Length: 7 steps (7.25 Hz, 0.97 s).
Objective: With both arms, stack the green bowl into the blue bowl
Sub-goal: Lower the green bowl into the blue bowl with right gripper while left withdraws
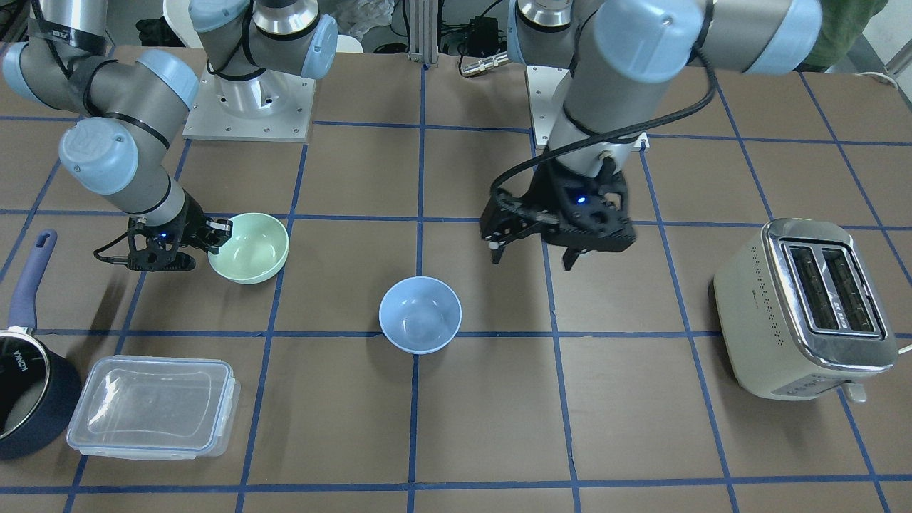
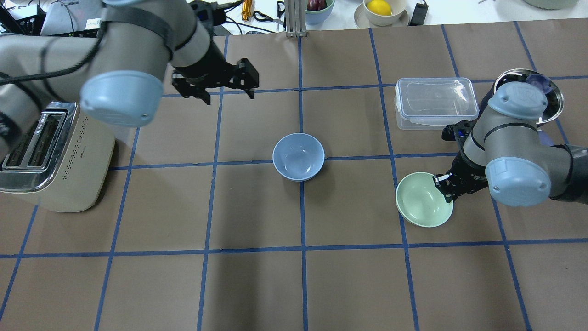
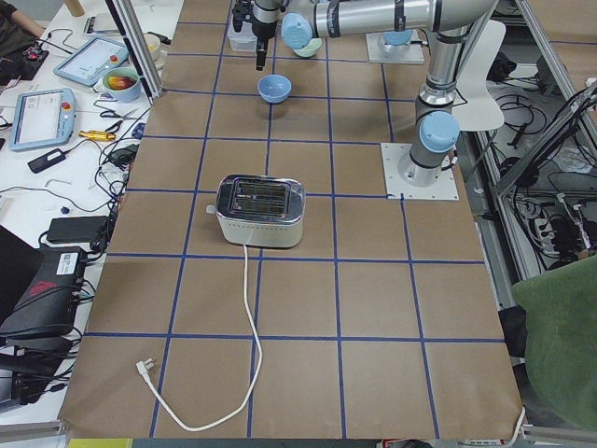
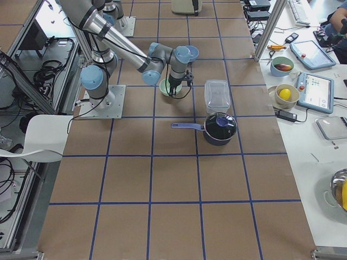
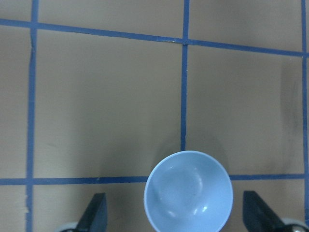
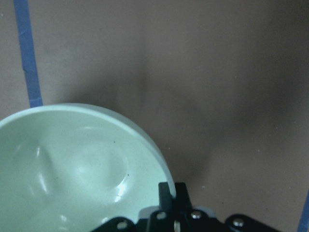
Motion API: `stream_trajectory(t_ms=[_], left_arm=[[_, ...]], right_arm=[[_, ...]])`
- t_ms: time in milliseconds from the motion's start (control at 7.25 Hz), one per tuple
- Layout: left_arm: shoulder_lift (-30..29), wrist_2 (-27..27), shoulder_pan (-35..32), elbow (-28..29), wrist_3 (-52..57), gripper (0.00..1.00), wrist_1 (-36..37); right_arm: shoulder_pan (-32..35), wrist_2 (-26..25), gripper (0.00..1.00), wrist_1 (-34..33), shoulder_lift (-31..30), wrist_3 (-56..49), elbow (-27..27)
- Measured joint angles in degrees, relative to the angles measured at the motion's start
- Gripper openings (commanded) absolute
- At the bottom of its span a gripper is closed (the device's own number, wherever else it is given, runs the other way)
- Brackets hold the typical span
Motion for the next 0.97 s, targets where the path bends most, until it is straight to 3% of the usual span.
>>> stream_trajectory(t_ms=[414, 690, 966], left_arm=[[7.7, 2.8, 9.2, 3.4, 8.7, 1.0, -15.8], [8.9, 5.1, 9.8, 4.5, 9.1, 1.0, -18.3], [8.8, 5.7, 9.7, 5.0, 7.9, 1.0, -18.4]], right_arm=[[4.1, 7.6, 0.0, 4.8, 0.1, 7.0, -9.8], [11.5, 12.4, 0.0, 5.7, 1.0, 17.4, -14.0], [20.3, 14.1, 0.0, 5.4, 5.0, 27.2, -18.2]])
